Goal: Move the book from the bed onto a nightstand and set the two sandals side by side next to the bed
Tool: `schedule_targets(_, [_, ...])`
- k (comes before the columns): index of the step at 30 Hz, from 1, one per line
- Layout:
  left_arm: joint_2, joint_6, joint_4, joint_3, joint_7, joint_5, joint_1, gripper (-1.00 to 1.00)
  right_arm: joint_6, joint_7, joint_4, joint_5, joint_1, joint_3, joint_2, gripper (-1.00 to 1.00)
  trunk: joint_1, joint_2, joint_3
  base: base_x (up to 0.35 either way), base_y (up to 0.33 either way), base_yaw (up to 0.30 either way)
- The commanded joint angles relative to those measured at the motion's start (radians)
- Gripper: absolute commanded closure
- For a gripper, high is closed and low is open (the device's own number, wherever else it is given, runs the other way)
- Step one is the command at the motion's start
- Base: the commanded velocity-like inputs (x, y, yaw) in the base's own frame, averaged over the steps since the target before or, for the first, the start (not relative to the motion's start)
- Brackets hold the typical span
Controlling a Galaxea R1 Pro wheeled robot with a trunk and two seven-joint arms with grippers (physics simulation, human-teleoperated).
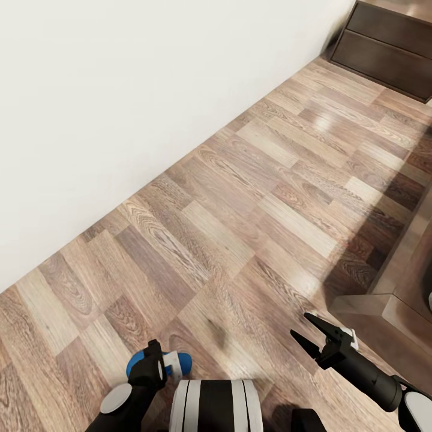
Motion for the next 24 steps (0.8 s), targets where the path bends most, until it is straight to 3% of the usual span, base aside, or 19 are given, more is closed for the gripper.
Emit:
schedule_targets(1, [0.0,0.003,-0.001,-0.001,-0.006,-0.006,0.0,-1.0,0.004,0.007,0.0,0.006,-0.001,-0.001,0.0,-1.0,0.0,0.0,-0.001,0.0,0.0,0.0])
schedule_targets(7, [0.0,0.001,0.0,-0.002,-0.003,-0.002,0.0,-1.0,0.004,0.007,0.0,0.006,-0.001,-0.001,-0.001,-1.0,0.0,0.0,-0.001,0.0,0.0,0.0])
schedule_targets(13, [0.001,-0.004,0.0,-0.001,-0.003,-0.003,0.0,-1.0,0.004,0.007,0.0,0.006,0.0,-0.001,-0.001,-1.0,0.003,-0.002,-0.024,0.0,0.0,0.0])
schedule_targets(24, [0.0,-0.005,0.0,-0.002,-0.003,-0.003,0.0,-1.0,0.004,0.007,0.0,0.006,-0.001,-0.002,-0.001,-1.0,0.003,-0.002,-0.024,0.0,0.0,0.0])
